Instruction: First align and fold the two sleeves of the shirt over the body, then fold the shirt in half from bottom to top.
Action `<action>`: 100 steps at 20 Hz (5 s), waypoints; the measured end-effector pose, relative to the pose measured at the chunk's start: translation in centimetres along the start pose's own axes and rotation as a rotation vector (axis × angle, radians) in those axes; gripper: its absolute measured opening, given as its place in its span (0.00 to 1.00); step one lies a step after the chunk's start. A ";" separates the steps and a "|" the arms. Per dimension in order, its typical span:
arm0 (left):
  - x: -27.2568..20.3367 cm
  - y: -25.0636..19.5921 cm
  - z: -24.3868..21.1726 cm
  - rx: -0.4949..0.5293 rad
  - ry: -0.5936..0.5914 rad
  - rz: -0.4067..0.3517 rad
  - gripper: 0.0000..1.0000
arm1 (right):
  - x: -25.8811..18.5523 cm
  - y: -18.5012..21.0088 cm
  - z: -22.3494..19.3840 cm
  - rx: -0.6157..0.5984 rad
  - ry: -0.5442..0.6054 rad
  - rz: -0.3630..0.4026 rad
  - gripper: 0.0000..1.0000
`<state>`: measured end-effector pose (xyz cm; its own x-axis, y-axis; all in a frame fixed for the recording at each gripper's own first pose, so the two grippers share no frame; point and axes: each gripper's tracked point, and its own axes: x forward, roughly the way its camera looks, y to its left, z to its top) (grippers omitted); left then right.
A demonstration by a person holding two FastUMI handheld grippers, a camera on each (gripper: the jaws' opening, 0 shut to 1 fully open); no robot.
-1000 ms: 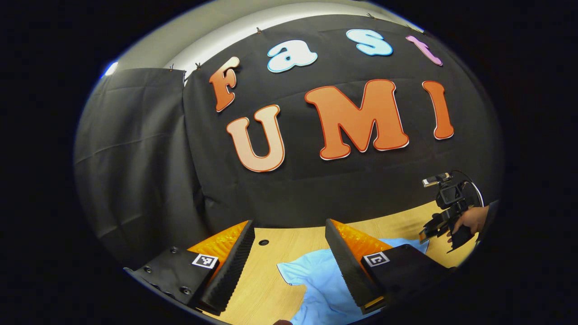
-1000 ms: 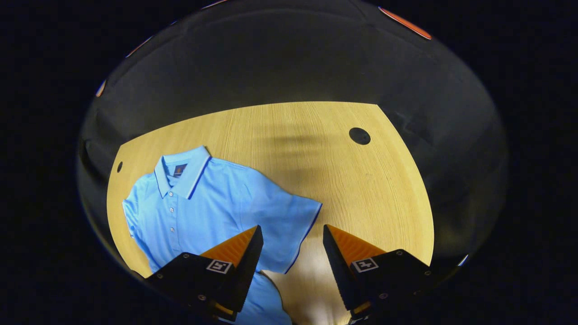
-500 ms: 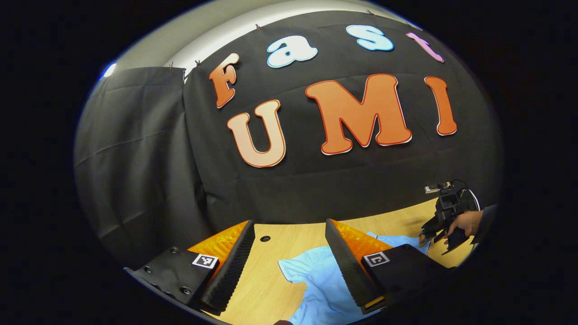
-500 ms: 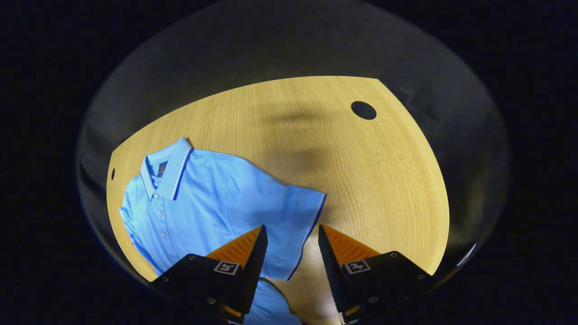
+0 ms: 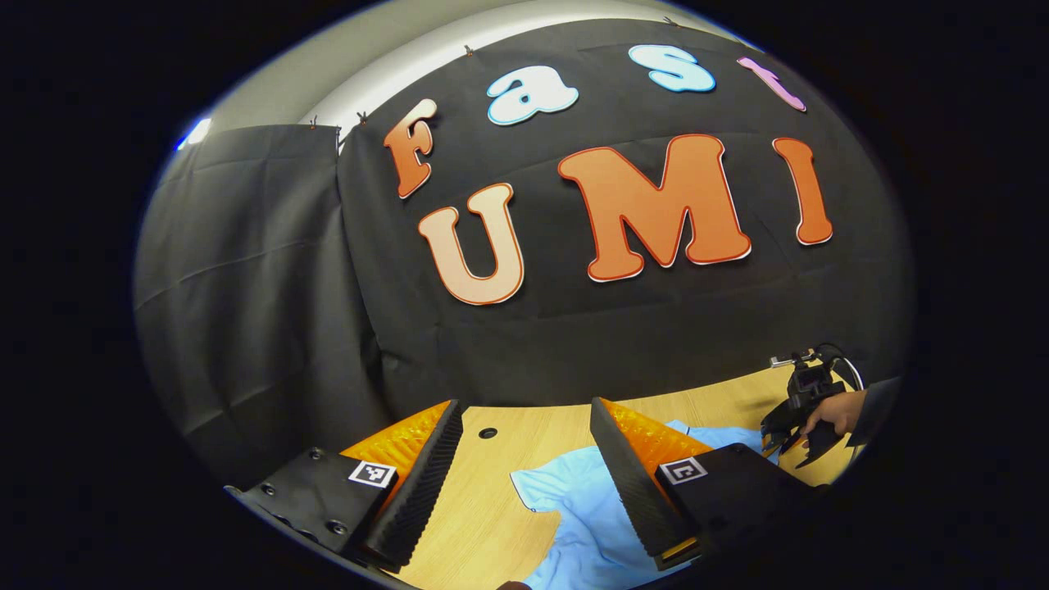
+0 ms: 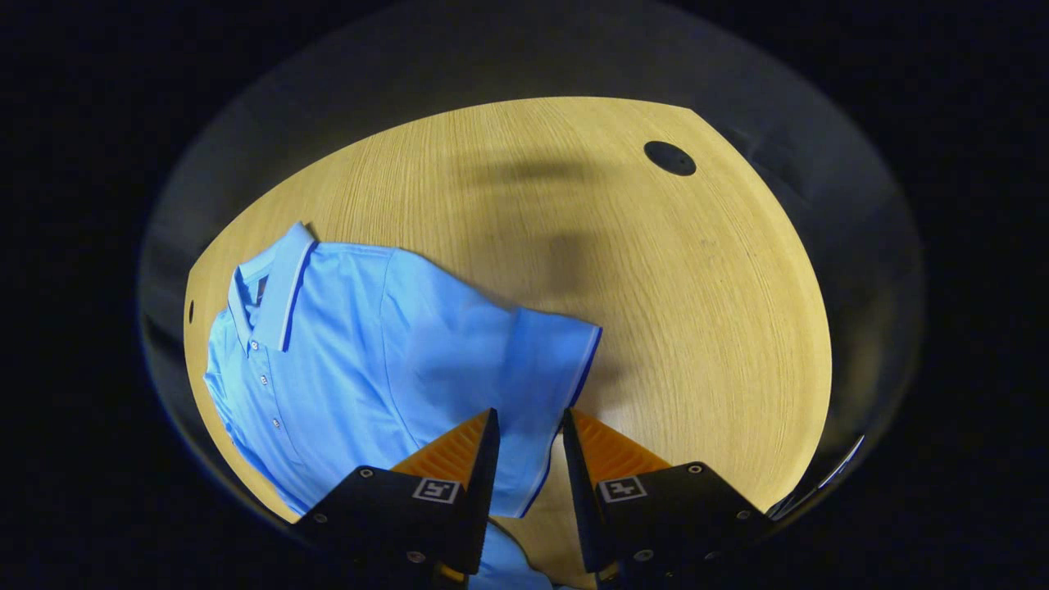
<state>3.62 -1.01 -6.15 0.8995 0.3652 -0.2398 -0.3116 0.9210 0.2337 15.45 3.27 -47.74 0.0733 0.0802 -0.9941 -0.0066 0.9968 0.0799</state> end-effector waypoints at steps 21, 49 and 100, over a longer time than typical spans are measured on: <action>-5.3 5.9 -2.5 -0.025 0.032 0.121 1.00 | -6.8 9.6 2.3 0.050 -0.155 0.368 0.04; 21.6 2.0 -29.2 -0.334 0.961 -0.327 0.97 | -21.0 3.0 -8.2 0.234 -0.515 0.273 0.96; 19.9 -15.9 -25.2 -0.059 0.845 -0.756 0.82 | -21.8 -0.5 -23.6 0.230 -0.520 0.241 0.97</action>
<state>18.78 -4.95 -38.38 0.3752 -0.3334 -0.8649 0.1895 0.9409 -0.2806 -9.65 0.98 -27.85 0.5736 0.2353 -0.7846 0.1273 0.9206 0.3691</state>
